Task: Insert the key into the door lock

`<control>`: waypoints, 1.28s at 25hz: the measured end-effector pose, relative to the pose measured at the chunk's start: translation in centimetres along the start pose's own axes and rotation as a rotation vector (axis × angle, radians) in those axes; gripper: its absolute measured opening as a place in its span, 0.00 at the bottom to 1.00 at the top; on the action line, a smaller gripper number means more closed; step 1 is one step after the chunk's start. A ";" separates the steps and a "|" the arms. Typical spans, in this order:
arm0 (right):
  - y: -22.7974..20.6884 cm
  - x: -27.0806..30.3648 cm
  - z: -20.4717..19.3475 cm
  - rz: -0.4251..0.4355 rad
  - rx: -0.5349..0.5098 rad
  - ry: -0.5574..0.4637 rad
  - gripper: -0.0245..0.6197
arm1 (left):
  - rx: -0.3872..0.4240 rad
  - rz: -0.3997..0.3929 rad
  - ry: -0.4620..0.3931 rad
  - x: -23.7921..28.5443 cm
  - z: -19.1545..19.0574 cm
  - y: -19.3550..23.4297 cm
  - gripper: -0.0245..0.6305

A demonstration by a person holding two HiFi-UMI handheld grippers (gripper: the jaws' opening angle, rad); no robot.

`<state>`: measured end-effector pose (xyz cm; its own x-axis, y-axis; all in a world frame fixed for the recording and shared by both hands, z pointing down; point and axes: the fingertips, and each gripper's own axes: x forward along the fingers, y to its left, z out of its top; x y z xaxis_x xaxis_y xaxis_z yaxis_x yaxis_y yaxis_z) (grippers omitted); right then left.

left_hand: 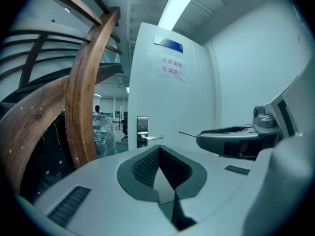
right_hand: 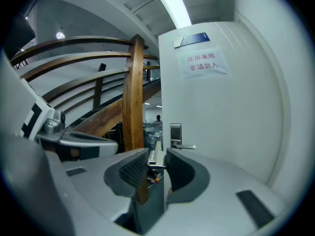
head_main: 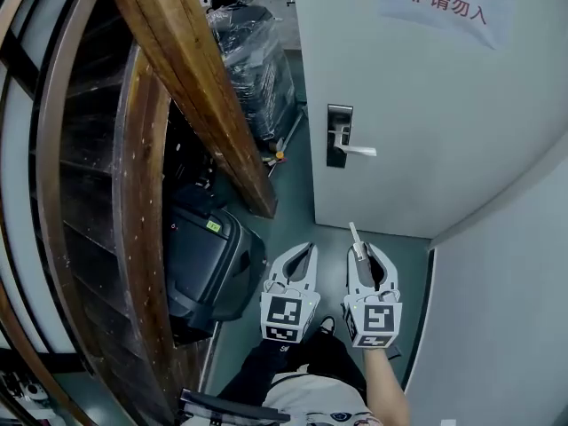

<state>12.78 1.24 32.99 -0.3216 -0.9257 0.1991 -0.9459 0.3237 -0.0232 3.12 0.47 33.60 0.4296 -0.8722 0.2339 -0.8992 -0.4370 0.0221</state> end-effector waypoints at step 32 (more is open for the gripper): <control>-8.2 30.1 -10.7 -0.170 -0.090 0.099 0.22 | -0.022 -0.032 0.082 11.5 -13.4 12.3 0.04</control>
<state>11.28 -27.18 49.68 -0.1478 -0.9461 0.2882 -0.9772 0.1847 0.1052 -4.11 -11.97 49.56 0.4507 -0.8365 0.3116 -0.8871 -0.4586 0.0521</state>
